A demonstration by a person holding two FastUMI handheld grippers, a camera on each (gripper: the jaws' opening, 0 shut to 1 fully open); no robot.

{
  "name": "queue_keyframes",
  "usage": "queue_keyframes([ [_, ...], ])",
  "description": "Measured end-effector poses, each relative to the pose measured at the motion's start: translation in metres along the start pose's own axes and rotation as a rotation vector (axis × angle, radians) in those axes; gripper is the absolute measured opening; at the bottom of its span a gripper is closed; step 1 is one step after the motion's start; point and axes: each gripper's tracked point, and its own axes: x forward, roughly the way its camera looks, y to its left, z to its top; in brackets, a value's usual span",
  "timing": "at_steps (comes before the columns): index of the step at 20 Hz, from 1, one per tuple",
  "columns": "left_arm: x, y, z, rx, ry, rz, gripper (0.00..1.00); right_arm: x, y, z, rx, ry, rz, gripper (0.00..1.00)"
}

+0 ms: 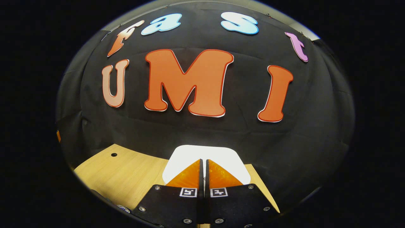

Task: Press the lid of the desktop garbage bin to open it, pick up the crumpled paper on the desktop and throw it into the bin, then pick up the pop can on the desktop and drop it into the bin, and finally close the garbage bin lid.

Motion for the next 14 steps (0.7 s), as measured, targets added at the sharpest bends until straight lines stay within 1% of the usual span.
queue_keyframes([
  [2,-0.001,0.000,0.000,0.003,0.007,0.009,0.99,0.007,0.000,-0.007,0.004,0.016,0.014,0.01],
  [9,-0.002,-0.002,-0.004,0.017,0.027,0.031,0.99,0.029,-0.004,-0.035,-0.006,0.086,0.020,0.01],
  [13,-0.005,0.000,-0.006,0.020,0.036,0.046,1.00,0.033,-0.006,-0.050,0.001,0.134,0.023,0.01],
  [14,-0.004,0.000,-0.006,0.020,0.039,0.049,1.00,0.032,-0.005,-0.049,0.005,0.123,0.023,0.00],
])
